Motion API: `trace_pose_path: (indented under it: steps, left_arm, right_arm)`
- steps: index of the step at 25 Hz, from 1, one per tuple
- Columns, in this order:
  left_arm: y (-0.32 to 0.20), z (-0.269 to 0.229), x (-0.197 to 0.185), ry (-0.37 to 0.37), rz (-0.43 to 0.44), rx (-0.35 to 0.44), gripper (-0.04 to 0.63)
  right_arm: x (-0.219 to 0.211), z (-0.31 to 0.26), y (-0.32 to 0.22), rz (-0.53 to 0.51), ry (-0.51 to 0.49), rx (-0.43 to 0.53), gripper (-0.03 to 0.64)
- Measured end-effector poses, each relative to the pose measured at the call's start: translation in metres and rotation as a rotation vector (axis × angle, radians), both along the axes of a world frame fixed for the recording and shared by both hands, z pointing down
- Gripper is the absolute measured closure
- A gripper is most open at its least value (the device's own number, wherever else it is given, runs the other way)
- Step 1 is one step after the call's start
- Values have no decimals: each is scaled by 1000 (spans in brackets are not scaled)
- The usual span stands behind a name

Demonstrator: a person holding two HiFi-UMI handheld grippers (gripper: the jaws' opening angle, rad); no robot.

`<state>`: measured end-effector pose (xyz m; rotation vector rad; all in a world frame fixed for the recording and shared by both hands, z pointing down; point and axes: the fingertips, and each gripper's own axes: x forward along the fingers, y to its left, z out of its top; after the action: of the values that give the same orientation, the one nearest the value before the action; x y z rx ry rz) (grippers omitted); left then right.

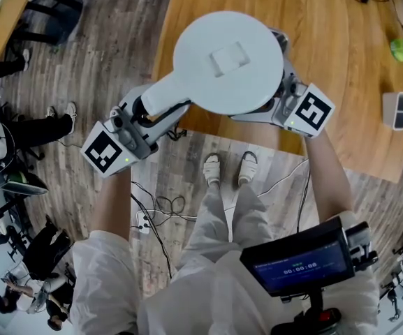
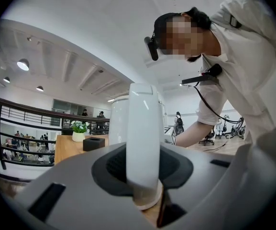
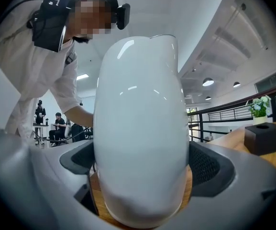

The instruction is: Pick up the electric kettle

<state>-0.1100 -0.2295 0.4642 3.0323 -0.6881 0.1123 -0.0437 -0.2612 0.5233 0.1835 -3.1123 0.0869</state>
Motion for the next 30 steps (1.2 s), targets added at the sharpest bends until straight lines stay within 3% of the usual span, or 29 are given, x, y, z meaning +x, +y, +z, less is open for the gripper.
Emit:
trace_pose_path:
  steps: [18, 30]
  left_arm:
    - [-3, -14, 14, 10, 19, 36, 499]
    - [27, -117, 47, 80, 85, 94, 499]
  right_arm:
    - [12, -13, 1, 61, 23, 5, 40]
    - [49, -115, 33, 144, 17, 30, 40]
